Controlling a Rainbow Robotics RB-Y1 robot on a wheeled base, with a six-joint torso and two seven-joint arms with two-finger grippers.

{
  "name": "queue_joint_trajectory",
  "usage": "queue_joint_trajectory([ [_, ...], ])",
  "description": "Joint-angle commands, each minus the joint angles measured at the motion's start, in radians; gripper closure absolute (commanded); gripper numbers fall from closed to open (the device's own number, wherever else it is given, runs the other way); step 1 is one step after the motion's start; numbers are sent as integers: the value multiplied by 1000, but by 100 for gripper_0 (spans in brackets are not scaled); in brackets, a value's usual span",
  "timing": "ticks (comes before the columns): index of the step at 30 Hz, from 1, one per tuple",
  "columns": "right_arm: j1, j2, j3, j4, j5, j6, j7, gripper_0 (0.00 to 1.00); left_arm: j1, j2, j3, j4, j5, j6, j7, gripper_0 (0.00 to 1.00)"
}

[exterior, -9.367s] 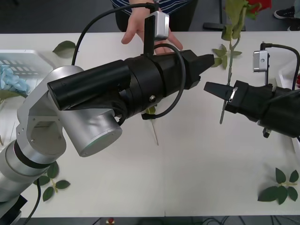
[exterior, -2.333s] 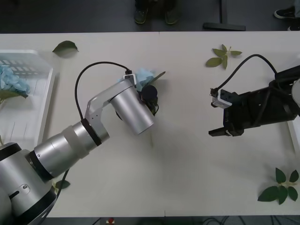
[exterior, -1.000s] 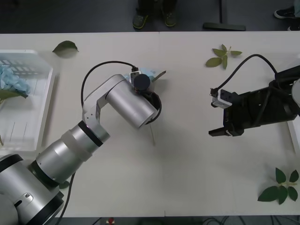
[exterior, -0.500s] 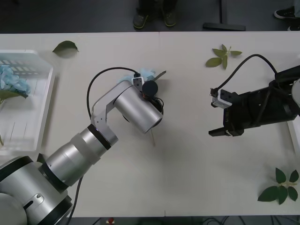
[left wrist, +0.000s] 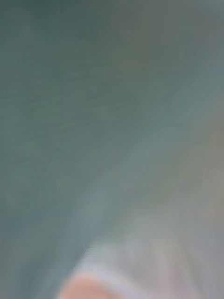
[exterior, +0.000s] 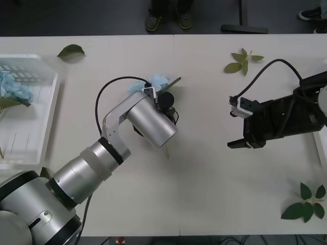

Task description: Place the red flowers into the right box and the blue flowers into the left box. If a person shows an open palm, hand one flower to the person first, then continue sorting.

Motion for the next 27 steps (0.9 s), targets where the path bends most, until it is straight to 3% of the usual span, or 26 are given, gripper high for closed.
queue_joint_trajectory([
  [1,-10,-6,-4,-27,3,-4,10,3,-10,-21,-2,-15,-7,9,-11,95],
  [2,-10,-6,-4,-27,3,-4,10,3,-10,-21,-2,-15,-7,9,-11,100],
  [21,-10,-6,-4,-27,3,-4,10,3,-7,-40,13,-13,-21,27,-11,100],
  [27,-10,-6,-4,-27,3,-4,10,3,-5,-37,45,-87,-59,131,-23,100],
])
